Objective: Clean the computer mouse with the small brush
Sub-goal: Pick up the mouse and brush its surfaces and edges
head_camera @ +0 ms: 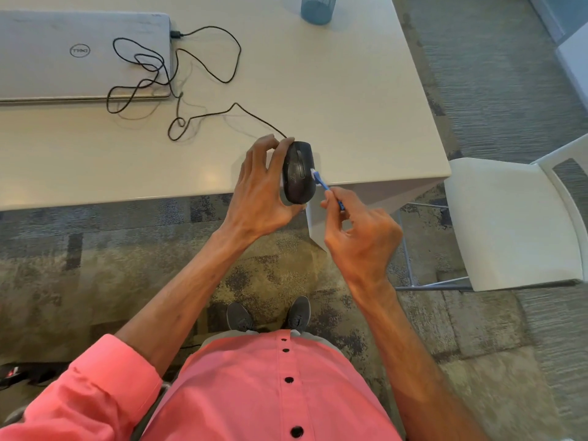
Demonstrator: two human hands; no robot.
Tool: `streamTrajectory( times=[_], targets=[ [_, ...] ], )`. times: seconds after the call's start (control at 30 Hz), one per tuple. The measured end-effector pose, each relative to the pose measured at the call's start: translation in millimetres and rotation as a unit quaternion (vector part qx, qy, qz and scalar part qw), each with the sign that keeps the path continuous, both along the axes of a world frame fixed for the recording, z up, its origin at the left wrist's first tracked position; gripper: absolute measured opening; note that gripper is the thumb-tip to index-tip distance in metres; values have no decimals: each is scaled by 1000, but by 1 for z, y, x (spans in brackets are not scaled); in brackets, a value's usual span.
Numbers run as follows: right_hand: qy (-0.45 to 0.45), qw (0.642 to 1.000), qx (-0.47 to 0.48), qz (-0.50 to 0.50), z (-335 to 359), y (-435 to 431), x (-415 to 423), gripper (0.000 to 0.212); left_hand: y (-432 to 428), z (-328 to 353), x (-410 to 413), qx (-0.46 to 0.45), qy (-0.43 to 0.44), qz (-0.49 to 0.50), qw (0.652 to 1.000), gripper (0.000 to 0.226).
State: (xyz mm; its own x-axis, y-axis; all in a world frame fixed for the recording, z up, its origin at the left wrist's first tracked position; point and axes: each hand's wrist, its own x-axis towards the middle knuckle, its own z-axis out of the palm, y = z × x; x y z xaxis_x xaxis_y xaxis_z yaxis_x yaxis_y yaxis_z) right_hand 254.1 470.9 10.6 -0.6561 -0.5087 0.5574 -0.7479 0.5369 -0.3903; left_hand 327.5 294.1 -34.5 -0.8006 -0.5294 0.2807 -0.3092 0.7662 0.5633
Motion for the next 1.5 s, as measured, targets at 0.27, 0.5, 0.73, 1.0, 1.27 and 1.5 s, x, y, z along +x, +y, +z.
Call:
streamTrajectory(
  times=[0.27, 0.5, 0.73, 1.0, 1.27, 1.5],
  targets=[
    [56, 996, 48, 49, 2, -8, 19, 17, 7, -1, -3, 16, -14, -4, 1000, 109],
    [45, 997, 39, 48, 6, 1, 17, 15, 6, -6, -5, 19, -2, -29, 999, 120],
    [79, 995, 55, 4, 8, 10, 4, 9, 12, -13, -14, -17, 3, -52, 998, 121],
    [33, 994, 85, 53, 14, 17, 17, 19, 18, -15, -16, 5, 12, -86, 996, 125],
    [78, 993, 89, 18, 16, 13, 7, 7, 17, -18, -16, -9, 23, -87, 996, 114],
    [53, 989, 119, 68, 6, 15, 24, 28, 22, -18, -15, 5, 19, -109, 994, 115]
  ],
)
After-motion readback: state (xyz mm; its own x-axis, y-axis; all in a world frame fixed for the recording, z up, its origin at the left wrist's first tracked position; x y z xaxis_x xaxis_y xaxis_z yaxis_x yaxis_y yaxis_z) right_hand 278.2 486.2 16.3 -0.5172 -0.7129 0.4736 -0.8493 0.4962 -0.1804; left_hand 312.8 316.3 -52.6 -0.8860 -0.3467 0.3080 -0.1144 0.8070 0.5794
